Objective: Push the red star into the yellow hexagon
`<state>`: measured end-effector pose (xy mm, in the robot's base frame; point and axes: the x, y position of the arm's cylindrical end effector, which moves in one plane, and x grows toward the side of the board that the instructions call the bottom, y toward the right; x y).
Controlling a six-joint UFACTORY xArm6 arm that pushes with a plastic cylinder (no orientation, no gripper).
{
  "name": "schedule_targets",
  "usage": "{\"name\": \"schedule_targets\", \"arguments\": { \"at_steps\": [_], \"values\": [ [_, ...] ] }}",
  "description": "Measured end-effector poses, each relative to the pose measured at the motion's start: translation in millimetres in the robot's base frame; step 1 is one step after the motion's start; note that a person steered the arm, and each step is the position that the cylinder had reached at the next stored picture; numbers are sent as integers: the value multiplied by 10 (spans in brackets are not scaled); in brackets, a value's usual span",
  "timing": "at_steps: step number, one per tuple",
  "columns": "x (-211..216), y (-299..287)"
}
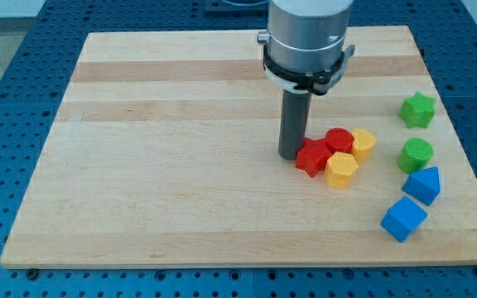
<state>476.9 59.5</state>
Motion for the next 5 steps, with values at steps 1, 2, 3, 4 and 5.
{"name": "schedule_targets", "arguments": {
  "at_steps": [1, 2, 3, 4, 5],
  "values": [
    [93, 247],
    [93, 247],
    [125, 284],
    [360, 550],
    [360, 563]
  ]
}}
